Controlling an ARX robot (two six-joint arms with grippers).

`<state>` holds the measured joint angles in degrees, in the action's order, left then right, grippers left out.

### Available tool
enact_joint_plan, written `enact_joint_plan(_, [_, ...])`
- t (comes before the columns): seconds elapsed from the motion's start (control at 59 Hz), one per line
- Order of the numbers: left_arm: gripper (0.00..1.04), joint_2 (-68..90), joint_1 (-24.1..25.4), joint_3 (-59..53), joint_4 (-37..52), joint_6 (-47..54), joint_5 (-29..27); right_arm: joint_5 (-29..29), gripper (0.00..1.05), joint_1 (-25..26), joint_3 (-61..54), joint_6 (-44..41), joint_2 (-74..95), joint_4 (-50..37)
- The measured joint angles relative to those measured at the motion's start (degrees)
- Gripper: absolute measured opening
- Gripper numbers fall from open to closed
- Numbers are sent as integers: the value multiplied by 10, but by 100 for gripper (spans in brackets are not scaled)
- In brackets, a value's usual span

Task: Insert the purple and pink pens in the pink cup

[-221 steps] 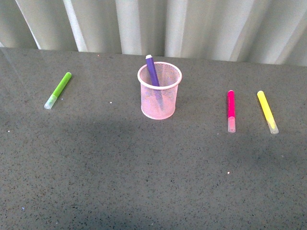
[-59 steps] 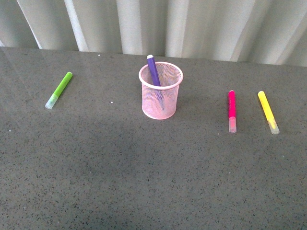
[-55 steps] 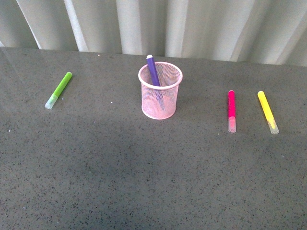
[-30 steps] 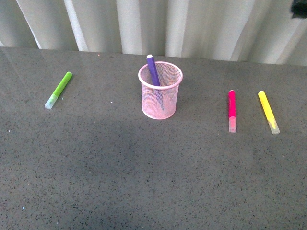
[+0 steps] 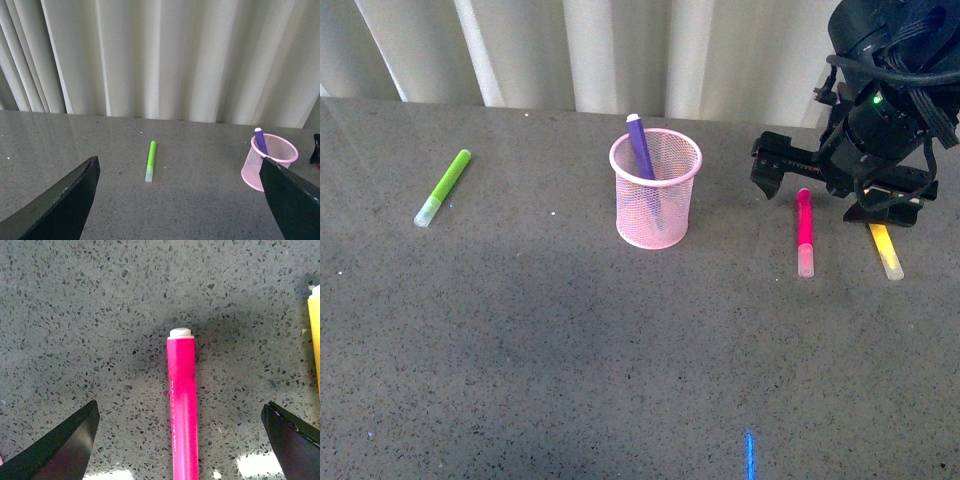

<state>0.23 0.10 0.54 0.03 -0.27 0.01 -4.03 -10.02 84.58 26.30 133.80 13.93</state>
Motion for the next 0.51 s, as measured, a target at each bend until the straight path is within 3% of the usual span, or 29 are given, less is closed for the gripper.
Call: enact_joint_plan(0.508, [98,0,0,0,0,0,0,13,96,10,0,6,25,-49])
